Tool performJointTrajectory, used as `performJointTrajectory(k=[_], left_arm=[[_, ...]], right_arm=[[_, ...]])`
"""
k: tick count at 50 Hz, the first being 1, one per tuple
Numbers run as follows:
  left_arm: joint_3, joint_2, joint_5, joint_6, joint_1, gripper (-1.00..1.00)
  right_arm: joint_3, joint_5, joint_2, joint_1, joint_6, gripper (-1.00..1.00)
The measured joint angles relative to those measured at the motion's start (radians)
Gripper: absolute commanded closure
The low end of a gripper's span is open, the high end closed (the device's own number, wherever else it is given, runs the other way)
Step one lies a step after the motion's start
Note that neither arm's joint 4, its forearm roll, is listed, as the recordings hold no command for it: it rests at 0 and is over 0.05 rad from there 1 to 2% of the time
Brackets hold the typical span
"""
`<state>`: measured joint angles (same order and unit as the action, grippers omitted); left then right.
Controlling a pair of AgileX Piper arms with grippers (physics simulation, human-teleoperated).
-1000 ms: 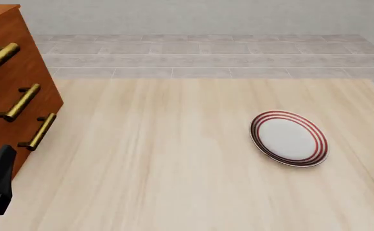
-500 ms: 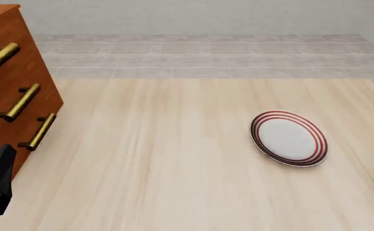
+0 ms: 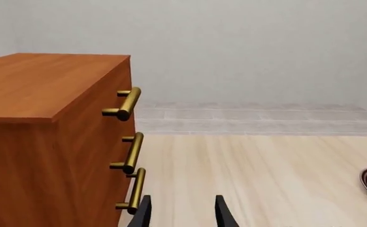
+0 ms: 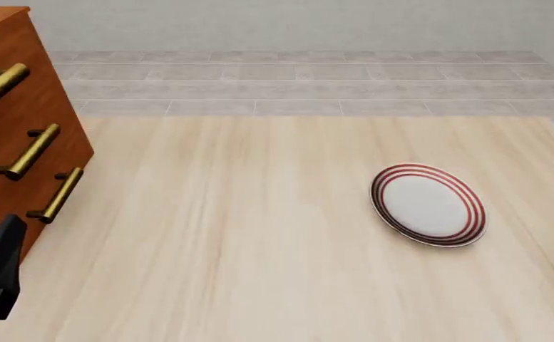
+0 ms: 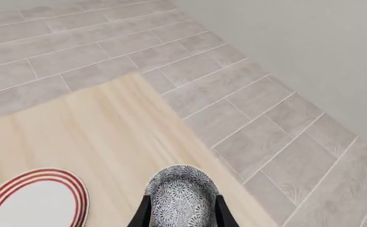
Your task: Put the bowl on top of the cabinet.
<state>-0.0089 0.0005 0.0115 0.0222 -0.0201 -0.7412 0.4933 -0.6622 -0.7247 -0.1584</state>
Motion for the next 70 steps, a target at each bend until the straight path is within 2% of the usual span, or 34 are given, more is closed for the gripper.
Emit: performJointTrajectory(k=[13, 30, 70], left_arm=[[0.000, 0.000, -0.008, 0.015, 0.000, -1.00], [0.000, 0.001, -0.013, 0.015, 0.001, -1.00], [0.003, 0.003, -0.017, 0.005, -0.003, -1.00]], right_arm=[[0.024, -0.033, -0.091, -0.087, -0.035, -1.00], [0.049, -0.100, -0.194, -0.176, -0.035, -1.00], [0.142, -0.271, -0.371, -0.237, -0.041, -1.00]])
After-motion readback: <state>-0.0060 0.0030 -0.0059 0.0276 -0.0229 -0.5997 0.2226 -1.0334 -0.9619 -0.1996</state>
